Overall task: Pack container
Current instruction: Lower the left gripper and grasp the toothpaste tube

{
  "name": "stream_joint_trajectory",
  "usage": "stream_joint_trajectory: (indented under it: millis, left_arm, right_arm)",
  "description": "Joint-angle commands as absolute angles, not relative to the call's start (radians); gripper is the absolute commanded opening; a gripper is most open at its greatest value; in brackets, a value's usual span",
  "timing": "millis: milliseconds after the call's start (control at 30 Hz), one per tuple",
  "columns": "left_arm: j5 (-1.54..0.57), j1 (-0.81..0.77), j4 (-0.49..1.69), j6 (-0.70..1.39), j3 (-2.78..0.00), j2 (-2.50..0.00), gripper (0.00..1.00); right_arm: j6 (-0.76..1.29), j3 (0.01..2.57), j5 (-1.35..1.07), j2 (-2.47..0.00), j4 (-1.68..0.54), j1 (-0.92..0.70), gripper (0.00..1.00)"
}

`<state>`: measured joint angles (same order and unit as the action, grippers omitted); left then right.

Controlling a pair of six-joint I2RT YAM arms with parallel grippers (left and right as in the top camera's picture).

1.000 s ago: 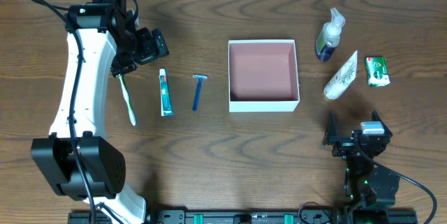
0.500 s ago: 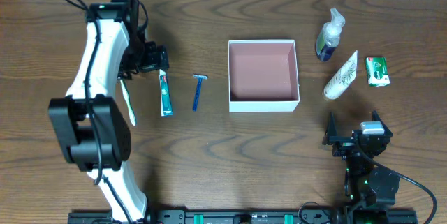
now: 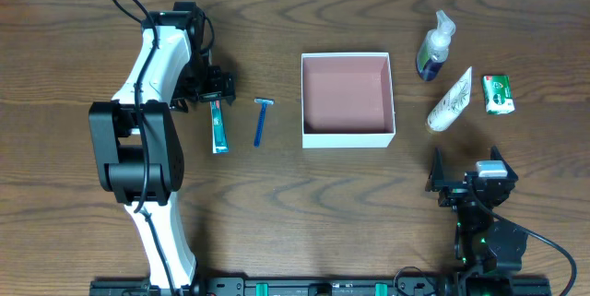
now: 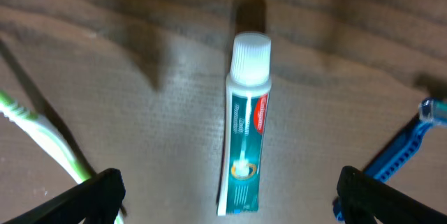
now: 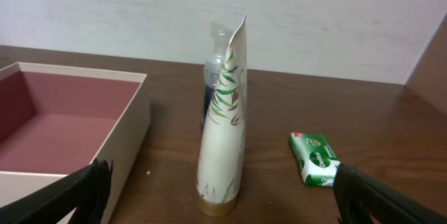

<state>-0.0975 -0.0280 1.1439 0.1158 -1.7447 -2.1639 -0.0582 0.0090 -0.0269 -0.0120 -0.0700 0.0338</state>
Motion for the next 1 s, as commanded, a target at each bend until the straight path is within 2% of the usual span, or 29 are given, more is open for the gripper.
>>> stream_joint_trajectory:
  millis: [0, 967]
  left_arm:
    - [-0.081, -0.025, 1.126, 0.128, -1.736, -2.172, 0.98]
    - [-0.081, -0.025, 1.018, 0.132, -1.629, -2.172, 0.98]
  right_arm:
    - [-0.046, 0.006, -0.027, -0.007, -0.072, 0.019, 0.99]
    - [-0.046, 0.006, -0.027, -0.007, -0.072, 0.019, 0.99]
